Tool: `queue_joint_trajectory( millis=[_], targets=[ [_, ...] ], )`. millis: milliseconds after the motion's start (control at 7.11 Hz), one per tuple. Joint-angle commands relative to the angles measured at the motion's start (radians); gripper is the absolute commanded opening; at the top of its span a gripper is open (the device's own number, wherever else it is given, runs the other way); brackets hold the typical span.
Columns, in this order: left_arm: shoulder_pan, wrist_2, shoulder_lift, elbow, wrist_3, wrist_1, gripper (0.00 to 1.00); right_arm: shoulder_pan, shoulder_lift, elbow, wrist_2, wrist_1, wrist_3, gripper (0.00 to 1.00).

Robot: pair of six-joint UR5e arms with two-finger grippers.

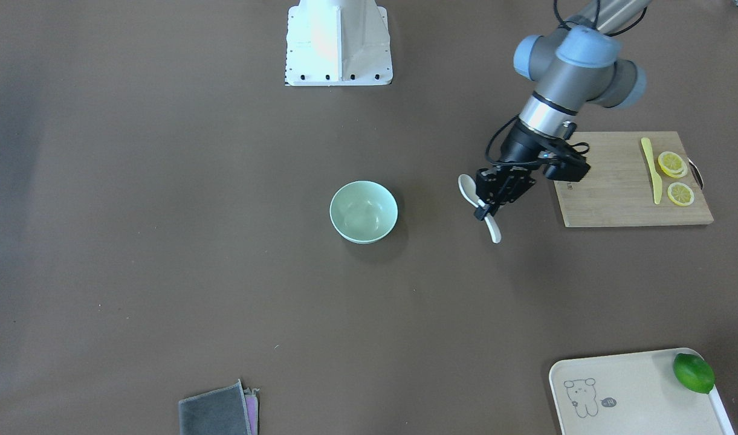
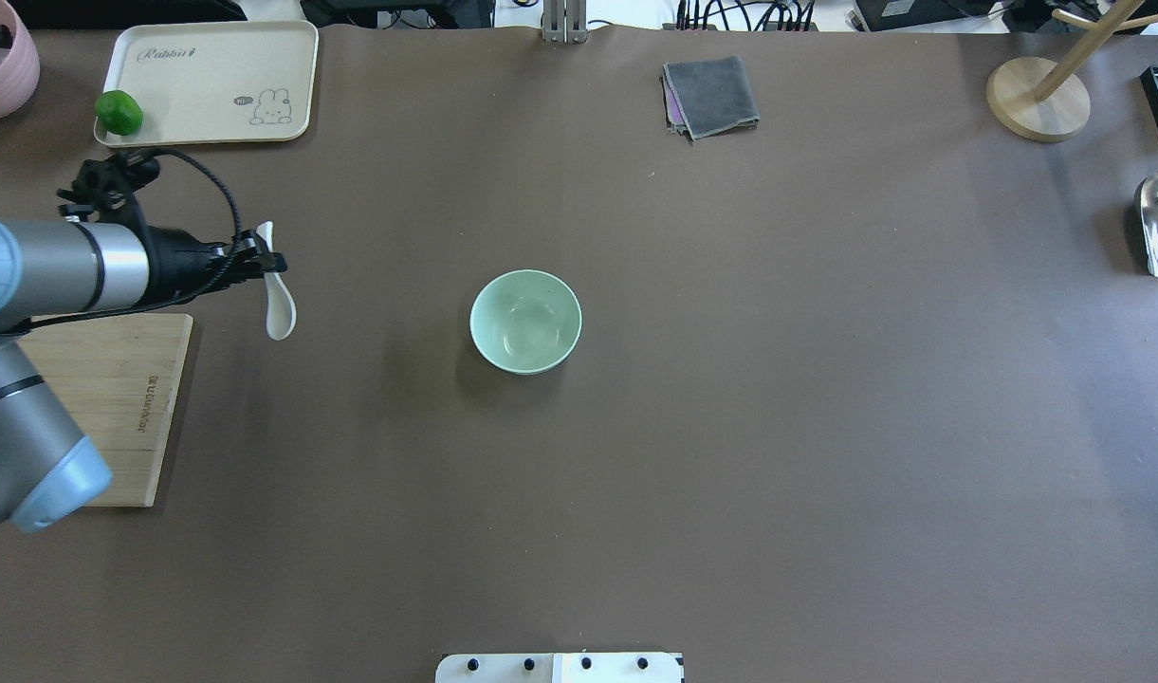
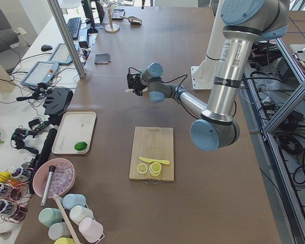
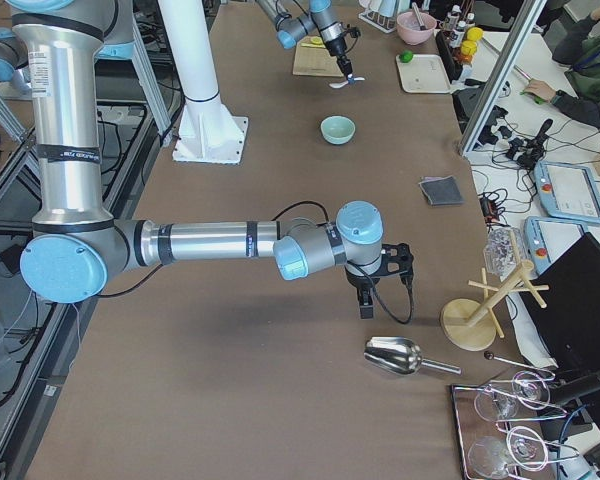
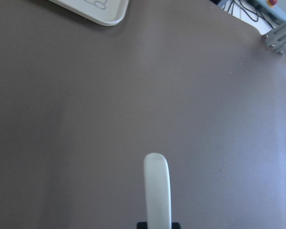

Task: Place spoon in bowl
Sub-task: 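Lift the white spoon with the left gripper and carry it toward the bowl, then lower the spoon into the pale green bowl and open the left gripper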

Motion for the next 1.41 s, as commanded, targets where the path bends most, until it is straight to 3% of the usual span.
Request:
queue_joint_trajectory(
  millis=[0,281,422,562,844,1266],
  targets=[
    [0.133,0.183,-0.215,0.083,-0.114,0.143,0.0,0.0,-0.001,0.002,0.0,0.002,0.001,1.0],
    [0.202,0.251,-0.276,0.146,-0.118,0.142,0.0,0.0,-0.009,0.005,0.0,0.002,0.001,1.0],
    [0.202,0.251,-0.276,0.146,-0.118,0.142,0.25,0.0,-0.011,0.007,0.0,0.002,0.001,1.0],
    [0.202,0.274,-0.273,0.148,-0.113,0.143,0.97,0.0,-0.012,0.005,0.0,0.002,-0.001,1.0],
    [0.201,0.277,-0.267,0.136,-0.11,0.139,0.99,0.0,-0.012,0.007,0.0,0.002,-0.002,1.0],
    [0.181,0.259,-0.117,-0.095,-0.022,0.171,0.99,0.0,-0.015,0.01,-0.001,0.004,-0.004,1.0]
  ],
)
